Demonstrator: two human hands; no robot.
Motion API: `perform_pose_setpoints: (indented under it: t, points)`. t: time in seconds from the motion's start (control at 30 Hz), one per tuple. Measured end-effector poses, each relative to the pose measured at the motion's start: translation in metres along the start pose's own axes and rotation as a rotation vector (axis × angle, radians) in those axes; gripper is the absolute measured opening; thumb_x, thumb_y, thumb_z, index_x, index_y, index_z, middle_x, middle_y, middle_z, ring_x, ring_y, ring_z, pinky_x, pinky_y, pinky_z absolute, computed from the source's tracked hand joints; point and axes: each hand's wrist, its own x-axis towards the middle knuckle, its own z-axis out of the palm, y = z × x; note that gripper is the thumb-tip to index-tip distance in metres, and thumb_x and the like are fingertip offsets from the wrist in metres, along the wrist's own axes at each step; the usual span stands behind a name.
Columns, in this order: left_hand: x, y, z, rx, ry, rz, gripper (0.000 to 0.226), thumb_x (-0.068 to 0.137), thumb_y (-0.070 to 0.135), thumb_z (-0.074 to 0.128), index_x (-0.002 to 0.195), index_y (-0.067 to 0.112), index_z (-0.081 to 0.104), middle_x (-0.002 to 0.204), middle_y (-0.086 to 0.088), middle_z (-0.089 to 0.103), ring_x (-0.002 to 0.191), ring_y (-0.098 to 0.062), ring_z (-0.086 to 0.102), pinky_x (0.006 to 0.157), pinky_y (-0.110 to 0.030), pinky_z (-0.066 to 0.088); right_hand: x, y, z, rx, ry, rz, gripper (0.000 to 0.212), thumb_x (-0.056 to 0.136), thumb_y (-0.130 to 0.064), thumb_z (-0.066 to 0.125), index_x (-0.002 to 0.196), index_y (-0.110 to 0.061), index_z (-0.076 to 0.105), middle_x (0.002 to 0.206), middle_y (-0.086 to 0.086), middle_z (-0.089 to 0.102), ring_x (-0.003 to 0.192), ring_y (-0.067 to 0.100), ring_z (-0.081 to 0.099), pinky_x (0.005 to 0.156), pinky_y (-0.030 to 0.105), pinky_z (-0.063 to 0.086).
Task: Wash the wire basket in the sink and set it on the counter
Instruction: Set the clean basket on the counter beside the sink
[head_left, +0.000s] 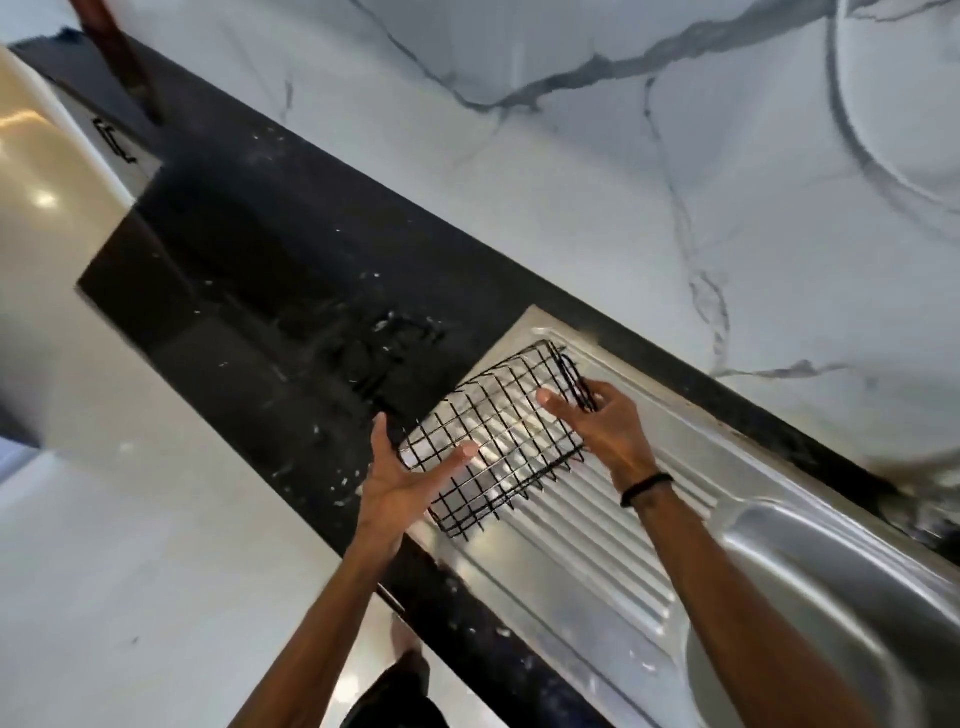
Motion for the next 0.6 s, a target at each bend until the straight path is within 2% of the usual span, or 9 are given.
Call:
perform_pose_setpoints:
  t: [0.13, 0.2, 0.37, 0.47, 0.53, 0.6]
  points:
    - [0.045, 0.001, -0.043, 0.020, 0.005, -0.082, 0.131, 0.062, 0.083, 0.073, 0.164, 0.037, 0.006, 0.164, -0.015, 0.035, 0.147, -0.038, 0.040, 0.117, -0.051, 0.036, 0.049, -0.049, 0.059, -0.110, -0.074, -0.038, 0.098, 0.060, -0.070, 0.085, 0.137, -0.018, 0.055, 0.143, 0.006, 0.057, 0.127, 0.020, 0.055, 0.107, 0.038, 0.047]
    - [0.067, 0.003, -0.063, 0.044, 0.007, -0.120, 0.131, 0.062, 0.089, 0.068, 0.164, 0.036, 0.004, 0.164, -0.017, 0.035, 0.144, -0.040, 0.044, 0.117, -0.053, 0.037, 0.073, -0.063, 0.086, -0.142, -0.084, -0.024, 0.096, 0.063, -0.070, 0.084, 0.139, -0.018, 0.055, 0.147, 0.005, 0.054, 0.132, 0.022, 0.053, 0.106, 0.035, 0.043]
    - [0.113, 0.002, -0.104, 0.080, -0.002, -0.164, 0.140, 0.043, 0.105, 0.059, 0.158, 0.039, 0.015, 0.145, -0.012, 0.056, 0.119, -0.035, 0.064, 0.109, -0.051, 0.049, 0.110, -0.086, 0.139, -0.226, -0.160, 0.015, 0.111, 0.055, -0.081, 0.079, 0.142, -0.018, 0.053, 0.146, 0.005, 0.056, 0.130, 0.022, 0.055, 0.110, 0.040, 0.046]
    - [0.131, 0.006, -0.116, 0.141, -0.011, -0.173, 0.138, 0.044, 0.108, 0.053, 0.157, 0.035, 0.020, 0.126, -0.007, 0.065, 0.104, -0.028, 0.070, 0.100, -0.041, 0.053, 0.126, -0.089, 0.156, -0.223, -0.168, 0.046, 0.108, 0.059, -0.076, 0.081, 0.144, -0.015, 0.052, 0.145, 0.005, 0.055, 0.132, 0.023, 0.054, 0.112, 0.042, 0.045]
    - [0.141, 0.009, -0.121, 0.187, -0.017, -0.183, 0.134, 0.046, 0.107, 0.051, 0.154, 0.031, 0.027, 0.115, -0.005, 0.065, 0.100, -0.026, 0.072, 0.098, -0.038, 0.053, 0.137, -0.090, 0.165, -0.232, -0.168, 0.074, 0.103, 0.059, -0.074, 0.083, 0.138, -0.013, 0.057, 0.134, 0.003, 0.062, 0.126, 0.022, 0.058, 0.109, 0.039, 0.047]
    - [0.151, 0.011, -0.124, 0.213, -0.028, -0.195, 0.133, 0.046, 0.109, 0.049, 0.149, 0.027, 0.033, 0.115, -0.005, 0.063, 0.101, -0.027, 0.072, 0.102, -0.041, 0.053, 0.144, -0.092, 0.171, -0.241, -0.185, 0.091, 0.091, 0.064, -0.068, 0.084, 0.131, -0.010, 0.062, 0.115, -0.004, 0.065, 0.113, 0.018, 0.060, 0.103, 0.035, 0.049]
